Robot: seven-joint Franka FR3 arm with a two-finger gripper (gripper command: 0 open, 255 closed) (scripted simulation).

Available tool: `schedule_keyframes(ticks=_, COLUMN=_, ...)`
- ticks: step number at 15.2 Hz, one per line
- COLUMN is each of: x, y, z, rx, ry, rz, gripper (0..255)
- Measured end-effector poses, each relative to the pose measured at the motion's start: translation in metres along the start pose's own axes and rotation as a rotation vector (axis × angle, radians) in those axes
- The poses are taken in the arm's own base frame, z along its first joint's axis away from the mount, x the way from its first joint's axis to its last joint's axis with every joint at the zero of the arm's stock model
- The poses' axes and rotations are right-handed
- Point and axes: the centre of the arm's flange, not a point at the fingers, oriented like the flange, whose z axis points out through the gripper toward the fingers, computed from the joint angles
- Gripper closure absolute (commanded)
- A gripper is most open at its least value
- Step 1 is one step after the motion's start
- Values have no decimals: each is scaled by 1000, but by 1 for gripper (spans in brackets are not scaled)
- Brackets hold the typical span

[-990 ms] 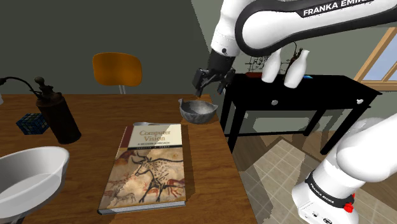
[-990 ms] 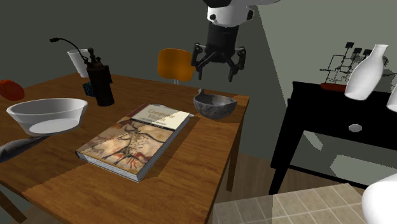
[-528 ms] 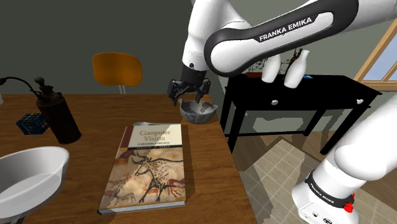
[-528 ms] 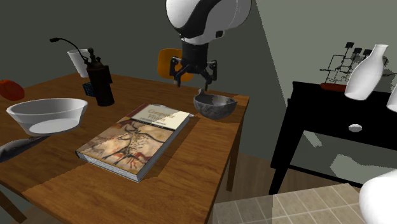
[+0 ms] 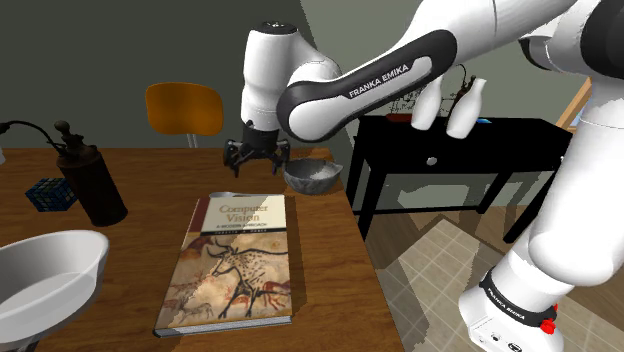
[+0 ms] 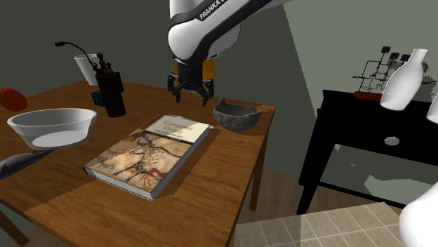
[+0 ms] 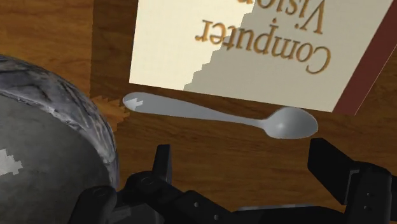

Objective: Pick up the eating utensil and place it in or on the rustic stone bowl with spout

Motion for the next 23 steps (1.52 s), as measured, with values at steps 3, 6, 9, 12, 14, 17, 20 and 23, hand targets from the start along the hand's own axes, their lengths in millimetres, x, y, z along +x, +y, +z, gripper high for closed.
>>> schedule_keyframes(ticks=3, x=11, y=-31, z=21, rx=-1, ry=9, rz=33, gripper=0)
schedule_keyframes(ticks=6, x=23, y=-61, z=45, rx=-1, ry=19, rz=68, gripper=0)
schedule_keyframes(ticks=9, x=31, y=-77, z=67, rx=-3, ry=25, rz=87, gripper=0)
schedule_keyframes(ticks=12, x=33, y=-78, z=84, rx=-3, ry=26, rz=90, gripper=0)
schedule_keyframes(ticks=14, x=33, y=-78, z=95, rx=-4, ry=27, rz=90, gripper=0)
schedule_keyframes(ticks=17, x=33, y=-77, z=102, rx=-4, ry=27, rz=90, gripper=0)
schedule_keyframes(ticks=20, x=33, y=-78, z=102, rx=-3, ry=27, rz=90, gripper=0)
schedule_keyframes(ticks=23, x=33, y=-78, z=102, rx=-3, ry=27, rz=90, gripper=255)
